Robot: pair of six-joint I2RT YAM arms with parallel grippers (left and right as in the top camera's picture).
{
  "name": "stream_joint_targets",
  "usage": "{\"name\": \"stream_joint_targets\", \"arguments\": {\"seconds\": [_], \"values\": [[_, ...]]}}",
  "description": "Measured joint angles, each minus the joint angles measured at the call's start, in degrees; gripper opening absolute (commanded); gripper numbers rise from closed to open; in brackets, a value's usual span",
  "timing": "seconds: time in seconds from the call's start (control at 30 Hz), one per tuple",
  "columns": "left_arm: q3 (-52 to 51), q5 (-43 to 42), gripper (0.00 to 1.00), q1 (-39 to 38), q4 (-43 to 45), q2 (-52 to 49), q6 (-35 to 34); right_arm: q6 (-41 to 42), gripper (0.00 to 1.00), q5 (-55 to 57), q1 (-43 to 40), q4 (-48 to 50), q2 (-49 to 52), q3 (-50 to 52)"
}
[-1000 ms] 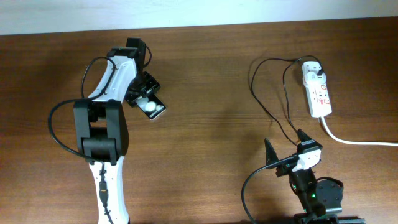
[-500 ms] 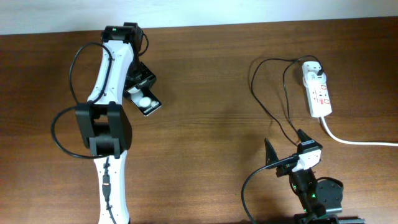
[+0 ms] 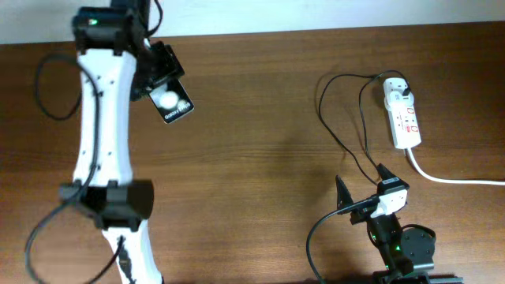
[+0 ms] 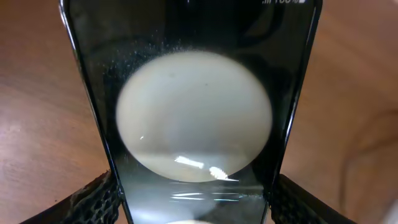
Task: Plug charger to phone and switch on socket
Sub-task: 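Lift the phone with the left gripper and turn it upright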
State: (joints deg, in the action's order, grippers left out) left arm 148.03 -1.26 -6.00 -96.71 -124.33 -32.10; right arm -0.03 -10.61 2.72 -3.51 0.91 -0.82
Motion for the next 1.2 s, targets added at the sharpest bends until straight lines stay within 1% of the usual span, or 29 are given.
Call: {"name": "stream_joint_targets", "arguments": {"seconds": [0.07,0.2,0.27,0.33,0.37,0.43,0.47,0.5,0.57,0.63,0.67,0.73,0.8,0.83,0.87,0.93,0.97,1.03,1.07,1.13,1.2], "values": [[0.00,-2.43,0.57,0.00,-0.04,6.69,1.49,0.04,0.99,-0.02,0.00,0.00,0.00,0.00],[-1.05,-3.30,0.59,0.00,-0.07,18.73,2.34,0.02,0.99,0.00,0.00,0.02,0.00,0.00],[-3.56,-3.45,0.58,0.00,0.15,29.88,2.58,0.04,0.99,0.00,0.02,0.00,0.00,0.00],[-10.82,-3.67,0.57,0.00,0.22,39.01,2.54,0.00,0.99,0.00,0.00,0.09,0.00,0.00],[-16.46,-3.91,0.56,0.00,-0.33,45.20,2.32,0.04,0.99,0.00,0.00,0.07,0.00,0.02],[-23.34,-3.93,0.55,0.00,0.11,50.69,1.86,0.00,0.99,-0.02,0.00,0.09,0.00,0.02],[-29.92,-3.96,0.55,0.00,0.13,53.40,0.83,0.04,0.99,0.00,0.00,0.09,0.00,0.02],[-34.60,-4.26,0.54,0.00,1.97,54.69,0.11,0.02,0.99,0.00,0.00,0.09,0.02,0.02],[-44.72,-6.10,0.54,0.00,7.23,55.34,-0.81,0.00,0.99,-0.02,0.02,0.09,0.00,0.02],[-54.27,-9.70,0.54,0.02,14.69,55.93,-1.42,-0.02,0.99,0.02,0.00,0.13,0.04,0.02],[-61.09,-12.94,0.55,0.00,20.76,55.93,-1.81,0.02,0.99,0.00,0.00,0.11,0.04,0.04],[-71.14,-17.44,0.54,0.02,29.24,53.90,-2.47,0.00,0.99,0.00,0.00,0.09,0.00,0.04],[-77.02,-21.14,0.54,0.00,34.07,50.84,-3.45,0.02,0.99,0.00,0.00,0.09,0.00,0.04],[-78.36,-23.04,0.54,0.02,36.17,47.87,-3.72,0.02,0.99,0.00,0.00,0.11,0.00,0.04],[-78.86,-26.56,0.54,0.00,38.29,42.34,-3.87,0.02,0.99,0.00,0.00,0.11,0.00,0.04],[-78.95,-31.63,0.56,0.02,40.70,36.81,-3.96,0.00,0.99,0.00,0.00,0.11,0.00,0.04],[-78.95,-36.02,0.56,0.02,42.14,32.04,-3.43,0.04,0.99,0.00,0.00,0.11,0.00,0.04],[-78.95,-43.25,0.56,0.00,42.12,24.79,-1.22,0.02,0.99,0.00,0.00,0.11,0.00,0.04],[-78.97,-47.91,0.58,0.00,41.92,22.08,-0.20,0.02,0.99,0.00,0.00,0.11,0.00,0.04],[-78.97,-56.04,0.58,0.00,41.88,19.78,0.66,0.04,0.99,0.00,0.02,0.11,0.00,0.04],[-78.97,-63.28,0.57,0.00,41.90,19.76,1.05,0.02,0.99,0.00,0.02,0.11,0.00,0.04]]}}
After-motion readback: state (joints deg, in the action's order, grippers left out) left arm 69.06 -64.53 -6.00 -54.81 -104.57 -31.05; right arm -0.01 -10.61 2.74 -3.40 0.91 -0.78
